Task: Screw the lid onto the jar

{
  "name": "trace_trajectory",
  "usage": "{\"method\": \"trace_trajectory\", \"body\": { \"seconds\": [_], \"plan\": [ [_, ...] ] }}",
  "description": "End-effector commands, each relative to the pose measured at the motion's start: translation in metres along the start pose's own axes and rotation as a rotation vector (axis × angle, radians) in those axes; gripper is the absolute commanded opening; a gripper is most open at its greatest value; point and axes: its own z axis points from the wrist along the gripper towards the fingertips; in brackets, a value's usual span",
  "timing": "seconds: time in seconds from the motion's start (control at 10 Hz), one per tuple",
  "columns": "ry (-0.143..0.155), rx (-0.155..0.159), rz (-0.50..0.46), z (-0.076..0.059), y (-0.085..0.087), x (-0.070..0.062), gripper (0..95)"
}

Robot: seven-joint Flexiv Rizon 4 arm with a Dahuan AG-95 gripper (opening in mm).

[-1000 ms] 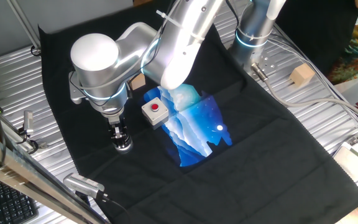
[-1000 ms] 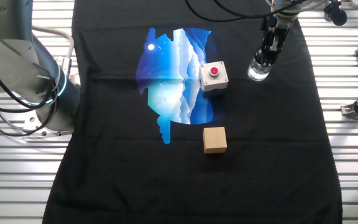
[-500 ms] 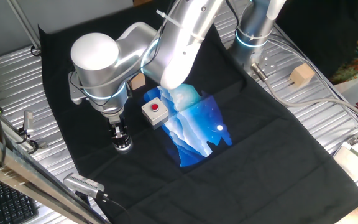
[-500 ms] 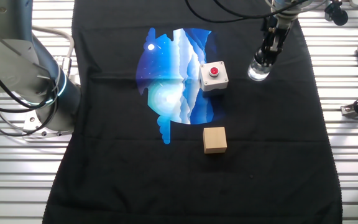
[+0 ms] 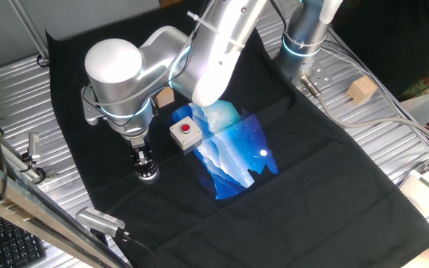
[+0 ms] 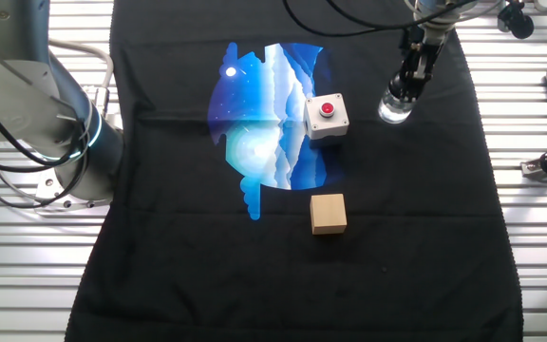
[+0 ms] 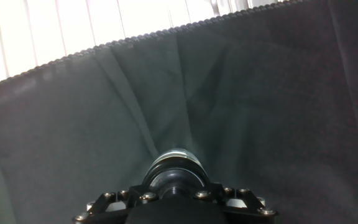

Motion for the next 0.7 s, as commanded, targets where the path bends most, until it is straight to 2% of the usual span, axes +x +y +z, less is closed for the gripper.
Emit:
{"method": "trace_trajectory", "body": {
  "seconds": [0.1, 0.7],
  "plan": [
    [0.001, -0.003, -0.001, -0.0002, 0.0003, 0.0, 57.0],
    [0.004, -0.004, -0.008, -0.0001, 0.0003, 0.0, 57.0]
  ]
}}
